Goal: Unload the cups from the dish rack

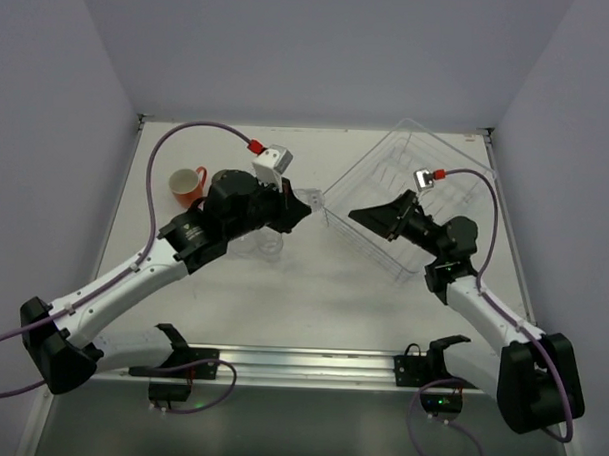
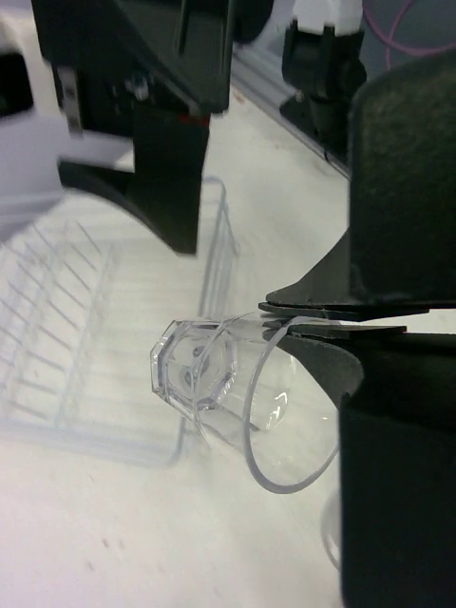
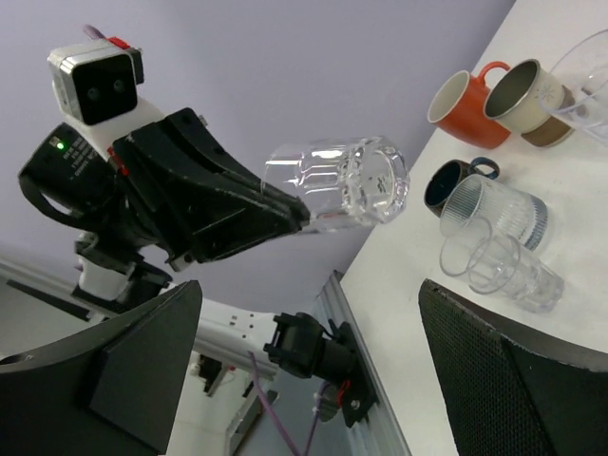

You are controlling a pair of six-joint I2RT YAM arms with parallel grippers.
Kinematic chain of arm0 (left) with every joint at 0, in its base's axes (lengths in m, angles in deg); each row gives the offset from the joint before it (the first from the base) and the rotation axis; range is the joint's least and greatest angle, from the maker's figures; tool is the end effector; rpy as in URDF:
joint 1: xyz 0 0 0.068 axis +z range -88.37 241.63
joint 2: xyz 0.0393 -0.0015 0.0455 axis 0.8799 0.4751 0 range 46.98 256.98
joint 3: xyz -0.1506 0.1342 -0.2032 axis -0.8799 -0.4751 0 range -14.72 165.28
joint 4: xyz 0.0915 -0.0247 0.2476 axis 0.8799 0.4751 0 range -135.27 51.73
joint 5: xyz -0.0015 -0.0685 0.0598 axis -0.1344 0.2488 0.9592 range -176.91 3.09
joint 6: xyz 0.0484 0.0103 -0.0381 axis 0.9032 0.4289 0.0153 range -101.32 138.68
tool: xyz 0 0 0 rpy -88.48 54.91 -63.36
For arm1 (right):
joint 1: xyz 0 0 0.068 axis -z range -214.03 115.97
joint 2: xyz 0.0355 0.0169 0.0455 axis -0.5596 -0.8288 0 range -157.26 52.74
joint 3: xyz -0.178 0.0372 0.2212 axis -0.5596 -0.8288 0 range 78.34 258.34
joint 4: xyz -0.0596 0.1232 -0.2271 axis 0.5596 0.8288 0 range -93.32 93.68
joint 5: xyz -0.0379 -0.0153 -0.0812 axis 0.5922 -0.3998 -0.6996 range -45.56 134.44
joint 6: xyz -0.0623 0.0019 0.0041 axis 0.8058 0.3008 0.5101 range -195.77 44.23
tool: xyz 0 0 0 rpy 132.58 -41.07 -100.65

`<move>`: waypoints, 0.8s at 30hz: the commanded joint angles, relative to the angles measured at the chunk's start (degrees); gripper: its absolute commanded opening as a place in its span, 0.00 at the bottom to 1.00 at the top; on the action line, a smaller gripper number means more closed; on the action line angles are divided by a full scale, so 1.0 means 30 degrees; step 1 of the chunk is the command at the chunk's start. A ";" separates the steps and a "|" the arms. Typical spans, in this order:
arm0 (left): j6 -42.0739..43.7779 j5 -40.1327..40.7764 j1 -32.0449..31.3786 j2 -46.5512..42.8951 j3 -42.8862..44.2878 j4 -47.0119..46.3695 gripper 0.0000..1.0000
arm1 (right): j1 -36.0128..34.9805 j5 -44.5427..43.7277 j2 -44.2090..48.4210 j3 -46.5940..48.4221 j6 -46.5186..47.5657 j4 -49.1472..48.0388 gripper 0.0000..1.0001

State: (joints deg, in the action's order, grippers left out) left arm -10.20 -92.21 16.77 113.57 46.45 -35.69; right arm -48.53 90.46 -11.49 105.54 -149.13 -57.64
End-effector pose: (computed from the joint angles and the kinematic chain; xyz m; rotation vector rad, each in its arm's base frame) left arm 0.1956 -0.2008 0.3734 0.3393 1.9185 -0.9684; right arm 0.2201 0.0922 0.2936 -0.0155 1.6137 1.7451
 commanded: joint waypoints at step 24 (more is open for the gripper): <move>0.4793 0.5751 -0.0076 0.4580 0.4980 1.3914 0.00 | 0.0029 -0.4531 0.6439 0.0953 0.9630 1.4418 0.99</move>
State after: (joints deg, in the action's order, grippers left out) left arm 1.45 -76.03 16.73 126.75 57.99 5.32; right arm -48.59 77.74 7.77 107.97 -121.72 -13.95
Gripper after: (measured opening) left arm 0.040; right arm 0.990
